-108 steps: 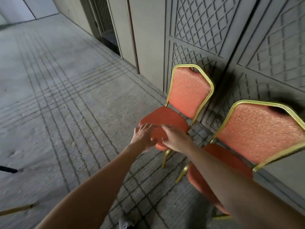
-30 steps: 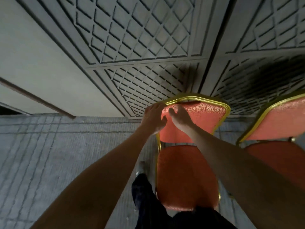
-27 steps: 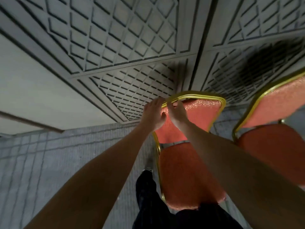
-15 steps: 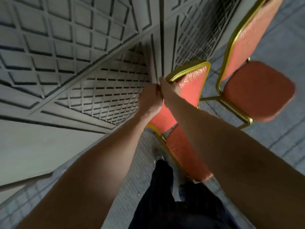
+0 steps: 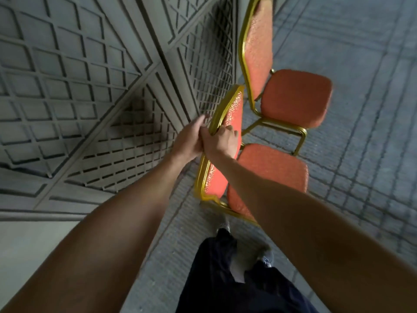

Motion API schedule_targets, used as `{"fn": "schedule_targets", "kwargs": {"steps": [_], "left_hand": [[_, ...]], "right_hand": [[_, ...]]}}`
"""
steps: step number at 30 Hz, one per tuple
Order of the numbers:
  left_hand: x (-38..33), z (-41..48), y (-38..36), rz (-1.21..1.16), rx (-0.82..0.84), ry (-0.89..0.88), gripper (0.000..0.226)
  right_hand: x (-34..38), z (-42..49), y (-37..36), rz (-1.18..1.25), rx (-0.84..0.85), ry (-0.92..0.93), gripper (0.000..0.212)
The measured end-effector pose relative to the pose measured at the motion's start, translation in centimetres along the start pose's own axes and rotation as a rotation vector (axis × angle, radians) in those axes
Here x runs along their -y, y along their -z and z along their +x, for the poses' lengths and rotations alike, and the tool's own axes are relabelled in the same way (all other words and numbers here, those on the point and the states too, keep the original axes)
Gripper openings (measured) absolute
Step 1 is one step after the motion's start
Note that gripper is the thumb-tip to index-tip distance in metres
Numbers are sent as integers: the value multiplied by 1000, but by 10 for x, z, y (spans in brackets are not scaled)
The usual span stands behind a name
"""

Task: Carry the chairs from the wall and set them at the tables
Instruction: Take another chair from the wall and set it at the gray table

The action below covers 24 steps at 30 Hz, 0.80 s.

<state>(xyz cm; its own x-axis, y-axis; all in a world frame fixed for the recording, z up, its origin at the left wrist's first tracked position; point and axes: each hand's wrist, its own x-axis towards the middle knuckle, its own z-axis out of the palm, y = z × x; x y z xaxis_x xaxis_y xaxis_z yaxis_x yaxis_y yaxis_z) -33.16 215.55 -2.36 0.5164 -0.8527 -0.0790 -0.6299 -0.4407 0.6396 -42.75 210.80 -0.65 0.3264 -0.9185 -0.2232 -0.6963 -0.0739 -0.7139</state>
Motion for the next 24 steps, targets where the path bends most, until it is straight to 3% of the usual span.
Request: {"fn": "schedule_targets", "kwargs": {"steps": [4, 8, 11, 13, 16, 20, 24], "left_hand": [[-11, -9, 24, 424, 97, -315, 55], [-21, -4, 39, 430, 12, -520, 55], [-26, 3, 45, 534, 111, -742, 58], [-27, -1, 49, 574, 187, -848, 41], [-31, -17, 46, 555, 188, -933, 7], [-37, -52, 37, 565, 120, -959, 26], [-56, -97, 29, 517, 85, -1078, 30]], "right_hand": [[-10, -35, 9, 30, 5, -14, 56], [-13, -65, 8, 6, -43, -25, 48], [-12, -87, 5, -10, -78, -58, 43], [-10, -102, 2, -52, -111, -86, 42], [-11, -125, 8, -92, -182, -136, 42], [-19, -156, 25, -108, -235, -213, 53], [-37, -197, 52, -190, -287, -255, 47]]}}
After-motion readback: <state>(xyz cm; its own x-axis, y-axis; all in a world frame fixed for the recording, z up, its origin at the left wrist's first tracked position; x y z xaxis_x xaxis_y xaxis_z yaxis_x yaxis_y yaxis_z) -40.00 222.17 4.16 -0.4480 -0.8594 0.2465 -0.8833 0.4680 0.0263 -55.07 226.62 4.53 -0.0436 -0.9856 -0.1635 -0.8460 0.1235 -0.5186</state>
